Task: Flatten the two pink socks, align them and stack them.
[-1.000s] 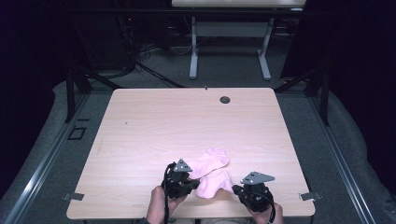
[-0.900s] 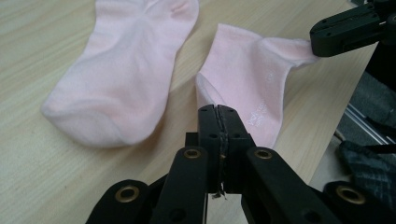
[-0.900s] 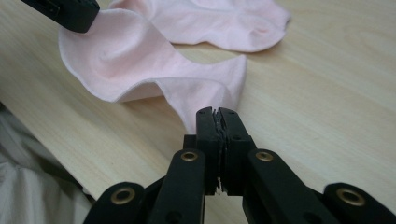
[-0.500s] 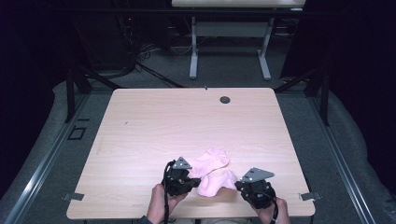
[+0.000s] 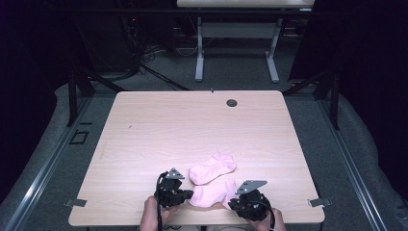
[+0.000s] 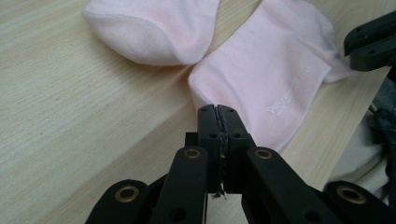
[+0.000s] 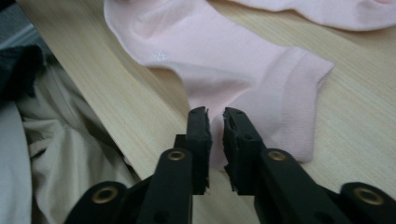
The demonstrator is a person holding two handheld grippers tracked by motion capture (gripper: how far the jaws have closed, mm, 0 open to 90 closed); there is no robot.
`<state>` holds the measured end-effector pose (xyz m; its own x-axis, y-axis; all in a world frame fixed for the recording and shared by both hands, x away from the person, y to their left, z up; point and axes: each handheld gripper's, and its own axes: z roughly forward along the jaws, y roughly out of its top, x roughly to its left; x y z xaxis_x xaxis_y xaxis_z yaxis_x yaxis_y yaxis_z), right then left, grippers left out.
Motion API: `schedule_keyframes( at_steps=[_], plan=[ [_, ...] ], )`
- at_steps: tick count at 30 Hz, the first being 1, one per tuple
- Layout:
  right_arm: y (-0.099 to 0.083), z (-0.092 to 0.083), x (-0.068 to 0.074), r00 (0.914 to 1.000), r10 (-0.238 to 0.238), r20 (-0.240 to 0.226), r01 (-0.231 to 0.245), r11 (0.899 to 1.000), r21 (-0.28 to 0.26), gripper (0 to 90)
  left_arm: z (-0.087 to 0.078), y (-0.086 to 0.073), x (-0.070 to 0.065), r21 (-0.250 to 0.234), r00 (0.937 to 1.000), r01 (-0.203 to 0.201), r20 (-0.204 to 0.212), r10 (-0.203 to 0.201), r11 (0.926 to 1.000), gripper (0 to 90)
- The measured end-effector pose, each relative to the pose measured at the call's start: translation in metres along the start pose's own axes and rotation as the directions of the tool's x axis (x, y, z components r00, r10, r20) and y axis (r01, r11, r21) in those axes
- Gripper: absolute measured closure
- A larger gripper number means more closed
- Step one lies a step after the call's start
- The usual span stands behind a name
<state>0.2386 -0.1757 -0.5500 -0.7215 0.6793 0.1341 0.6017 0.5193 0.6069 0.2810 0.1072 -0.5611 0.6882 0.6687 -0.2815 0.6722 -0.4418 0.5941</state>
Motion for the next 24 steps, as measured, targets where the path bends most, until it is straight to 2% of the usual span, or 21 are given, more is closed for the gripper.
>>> schedule_keyframes(
  at_steps=[2,5,8,11,15,20,24],
  plan=[
    [0.001,-0.006,-0.003,0.9999,0.004,0.012,-0.004,1.000,-0.023,75.3,0.001,-0.001,0.001,0.003,1.0000,0.002,0.001,-0.002,1.0000,89.2],
    [0.003,-0.010,-0.012,0.9976,0.039,0.057,-0.036,0.998,-0.052,69.2,0.002,-0.002,0.002,0.006,1.0000,0.006,0.000,-0.006,1.0000,89.2],
    [0.003,-0.007,-0.023,0.9914,0.070,0.110,-0.065,0.997,-0.046,65.9,0.002,-0.003,0.003,0.004,0.9999,0.013,-0.002,-0.013,0.9999,89.1],
    [0.002,0.000,-0.028,0.9889,0.095,0.114,-0.093,0.995,-0.029,65.8,0.001,-0.003,0.003,0.008,0.9999,0.010,-0.005,-0.010,0.9999,89.0],
    [0.002,0.006,-0.027,0.9889,0.072,0.130,-0.074,0.997,0.012,68.7,0.001,-0.004,0.003,0.007,0.9999,0.007,-0.008,-0.007,1.0000,88.9],
    [0.002,0.010,-0.026,0.9856,0.083,0.147,-0.086,0.996,0.012,75.8,0.001,-0.005,0.002,0.002,0.9999,0.009,-0.007,-0.009,1.0000,89.0],
    [0.002,0.012,-0.022,0.9838,0.048,0.173,-0.054,0.998,0.034,80.9,0.001,-0.006,0.001,-0.001,1.0000,0.007,-0.006,-0.007,1.0000,88.9]
  ],
)
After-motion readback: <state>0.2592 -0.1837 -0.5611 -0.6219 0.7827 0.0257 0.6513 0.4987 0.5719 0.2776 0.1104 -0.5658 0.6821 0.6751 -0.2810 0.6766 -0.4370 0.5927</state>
